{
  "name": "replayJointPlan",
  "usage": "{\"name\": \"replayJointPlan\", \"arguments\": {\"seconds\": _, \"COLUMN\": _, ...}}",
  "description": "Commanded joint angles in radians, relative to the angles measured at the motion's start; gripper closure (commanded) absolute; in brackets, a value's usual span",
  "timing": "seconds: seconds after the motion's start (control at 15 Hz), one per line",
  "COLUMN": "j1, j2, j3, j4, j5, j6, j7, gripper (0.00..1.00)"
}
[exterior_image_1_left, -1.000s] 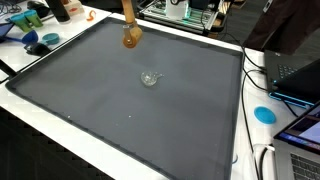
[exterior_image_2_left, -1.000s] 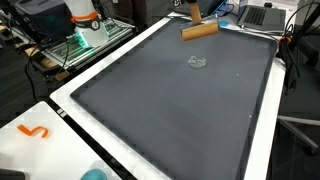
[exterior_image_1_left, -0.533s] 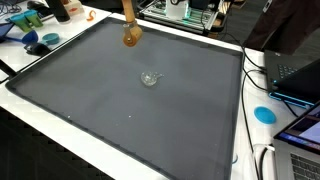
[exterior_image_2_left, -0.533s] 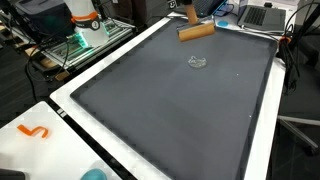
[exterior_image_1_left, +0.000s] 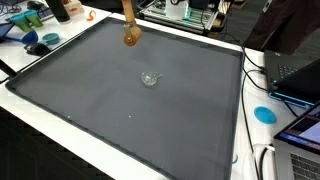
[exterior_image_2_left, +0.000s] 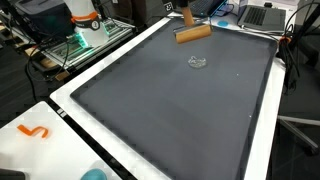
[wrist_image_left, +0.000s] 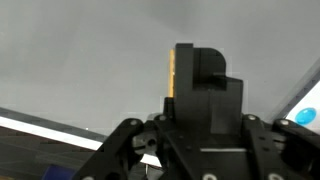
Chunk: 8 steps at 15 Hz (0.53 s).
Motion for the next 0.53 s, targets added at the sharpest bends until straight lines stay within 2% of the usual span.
{"name": "replayJointPlan", "arguments": {"seconds": 0.0, "j1": 0.010, "j2": -0.047, "j3": -0.015, "j4": -0.050, "j5": 0.027, "j6": 0.024, "j7": -0.039, "gripper": 0.76}}
{"name": "replayJointPlan", "arguments": {"seconds": 0.47, "j1": 0.014, "j2": -0.067, "j3": -0.016, "j4": -0.073, "j5": 0.023, "j6": 0.022, "j7": -0.054, "gripper": 0.76}}
